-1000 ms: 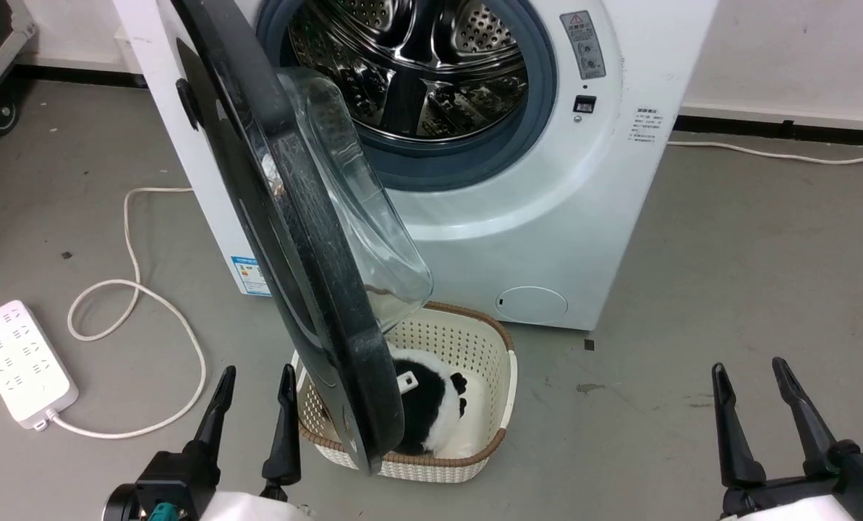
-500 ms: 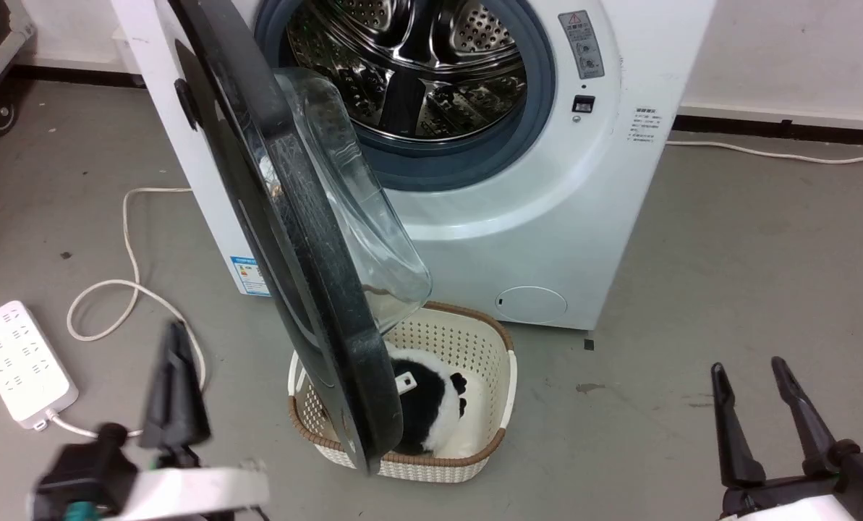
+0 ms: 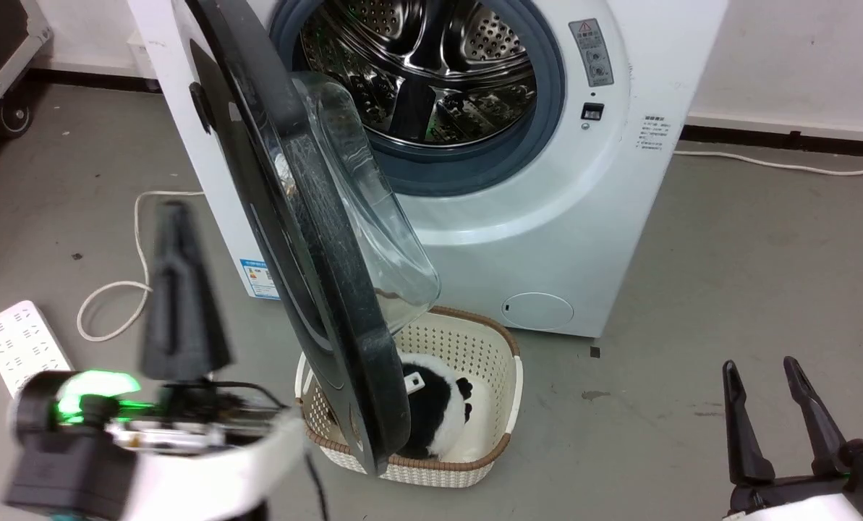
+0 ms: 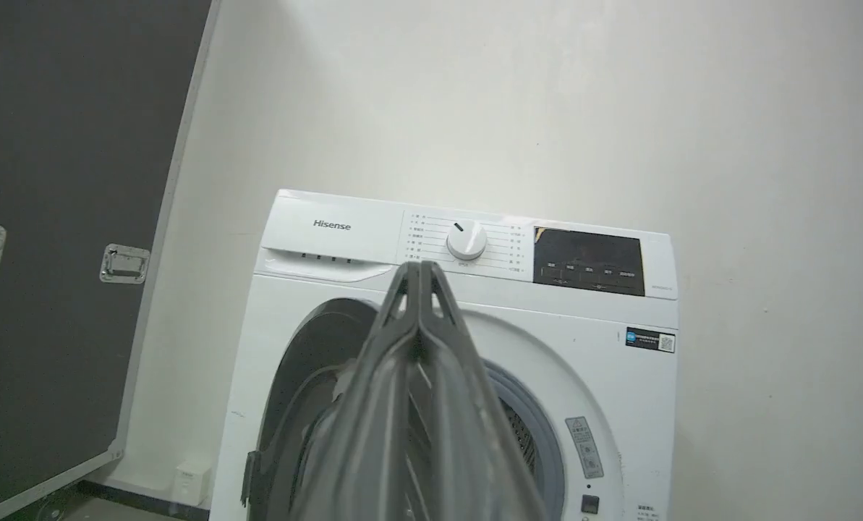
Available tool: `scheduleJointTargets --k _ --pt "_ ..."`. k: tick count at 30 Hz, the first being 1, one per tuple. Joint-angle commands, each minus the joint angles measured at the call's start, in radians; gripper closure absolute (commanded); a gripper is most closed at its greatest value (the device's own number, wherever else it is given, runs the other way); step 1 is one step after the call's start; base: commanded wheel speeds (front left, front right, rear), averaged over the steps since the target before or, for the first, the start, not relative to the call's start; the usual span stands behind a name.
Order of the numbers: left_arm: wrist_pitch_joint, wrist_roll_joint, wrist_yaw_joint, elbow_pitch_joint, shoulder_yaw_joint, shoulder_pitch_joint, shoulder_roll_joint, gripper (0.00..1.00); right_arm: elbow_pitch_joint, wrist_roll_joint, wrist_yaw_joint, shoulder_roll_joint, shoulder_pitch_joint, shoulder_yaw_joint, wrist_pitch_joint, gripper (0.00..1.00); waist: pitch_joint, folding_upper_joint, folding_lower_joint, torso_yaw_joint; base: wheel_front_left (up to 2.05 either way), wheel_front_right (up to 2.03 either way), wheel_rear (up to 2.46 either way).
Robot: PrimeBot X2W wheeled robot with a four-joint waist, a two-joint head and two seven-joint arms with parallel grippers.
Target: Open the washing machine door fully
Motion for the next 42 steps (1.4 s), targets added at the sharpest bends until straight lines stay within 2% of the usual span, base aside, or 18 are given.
scheduleJointTargets --k 1,3,4,8,18,22,25,29,42 --pt "-0.004 0.009 -0.003 -0.005 -0.011 -0.009 0.001 1.0 -0.001 0.005 0.001 0.005 -0.009 -0.001 -0.004 0.0 0.001 0.0 0.0 -0.001 0.0 0.0 0.0" --pt "-0.004 0.023 -0.01 -0.002 -0.085 0.002 0.001 1.0 -0.001 0.011 0.001 0.005 -0.011 0.001 -0.005 0.0 0.003 0.0 0.0 -0.002 0.0 0.0 0.0" --pt "-0.004 0.023 -0.01 -0.002 -0.085 0.002 0.001 1.0 -0.001 0.011 0.001 0.005 -0.011 0.001 -0.005 0.0 0.003 0.0 0.0 -0.002 0.0 0.0 0.0" --pt "0.008 0.025 -0.028 0.078 -0.224 0.037 0.001 1.0 -0.001 0.02 0.001 0.005 -0.011 0.0 -0.005 0.0 0.009 0.0 0.0 -0.007 0.0 0.0 0.0" --pt "0.084 -0.02 -0.015 0.302 -0.369 0.055 0.001 1.0 0.004 0.024 0.001 0.005 -0.014 0.014 -0.005 0.0 0.031 0.0 0.0 -0.017 0.0 0.0 0.0" --pt "0.141 -0.064 0.017 0.419 -0.358 0.055 0.001 1.0 0.005 0.023 0.001 0.005 -0.02 0.011 -0.005 0.0 0.04 0.0 0.0 -0.02 0.0 0.0 0.0" --pt "0.127 -0.069 0.04 0.47 -0.33 0.033 0.003 1.0 0.008 0.022 0.001 0.005 -0.02 0.008 -0.005 0.0 0.044 0.0 0.0 -0.018 0.0 0.0 0.0" --pt "0.11 -0.078 0.045 0.504 -0.31 0.027 0.011 1.0 0.012 0.025 0.001 0.005 -0.014 0.005 -0.005 0.0 0.04 0.0 0.0 0.002 0.0 0.0 0.0" --pt "0.086 -0.123 0.065 0.536 -0.25 0.072 0.05 1.0 0.022 0.022 0.001 0.005 0.006 0.01 -0.005 0.0 0.018 0.0 0.0 0.183 0.0 0.0 0.0"
